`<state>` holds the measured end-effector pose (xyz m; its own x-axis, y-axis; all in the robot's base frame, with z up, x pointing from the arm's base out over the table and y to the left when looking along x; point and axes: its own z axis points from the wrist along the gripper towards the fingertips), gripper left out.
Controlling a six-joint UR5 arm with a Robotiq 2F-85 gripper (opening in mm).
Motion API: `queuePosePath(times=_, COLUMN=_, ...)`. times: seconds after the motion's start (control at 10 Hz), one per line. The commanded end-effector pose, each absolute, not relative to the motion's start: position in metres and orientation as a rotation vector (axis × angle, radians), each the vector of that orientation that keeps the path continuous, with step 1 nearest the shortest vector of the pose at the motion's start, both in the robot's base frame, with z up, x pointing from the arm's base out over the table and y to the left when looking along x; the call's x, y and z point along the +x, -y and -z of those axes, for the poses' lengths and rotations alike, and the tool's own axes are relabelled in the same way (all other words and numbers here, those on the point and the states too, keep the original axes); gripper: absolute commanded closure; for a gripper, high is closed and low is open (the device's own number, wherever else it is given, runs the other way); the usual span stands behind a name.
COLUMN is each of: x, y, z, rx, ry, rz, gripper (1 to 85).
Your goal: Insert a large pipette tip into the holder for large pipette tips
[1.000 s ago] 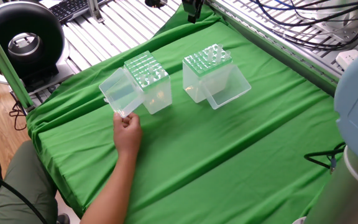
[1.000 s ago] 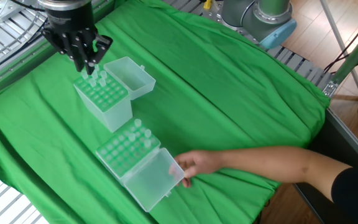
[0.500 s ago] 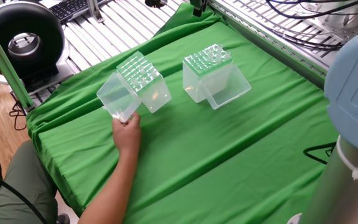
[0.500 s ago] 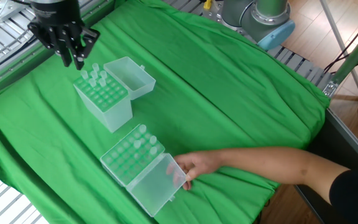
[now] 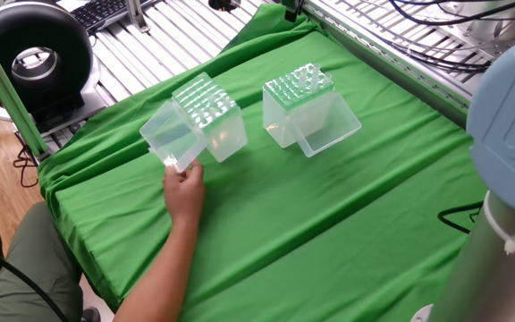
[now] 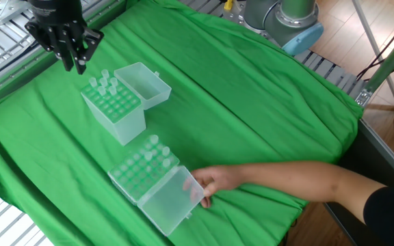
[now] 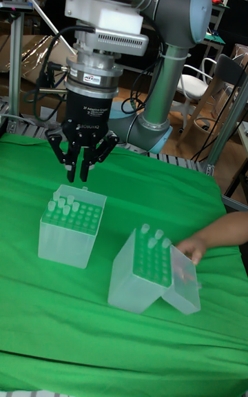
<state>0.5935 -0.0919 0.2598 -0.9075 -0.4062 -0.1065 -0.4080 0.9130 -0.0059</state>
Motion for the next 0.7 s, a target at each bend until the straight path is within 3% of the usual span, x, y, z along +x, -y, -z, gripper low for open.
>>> queuePosePath(times=0.0, x=0.578, y=0.083, z=-0.26, rx=-0.758, ry=-2.981, rz=-0.106, gripper=53.7)
queuePosePath(times=0.6, x=0.572, y=0.077, z=-0.261, rx=-0.77, ry=-2.995, rz=-0.15, gripper=48.7)
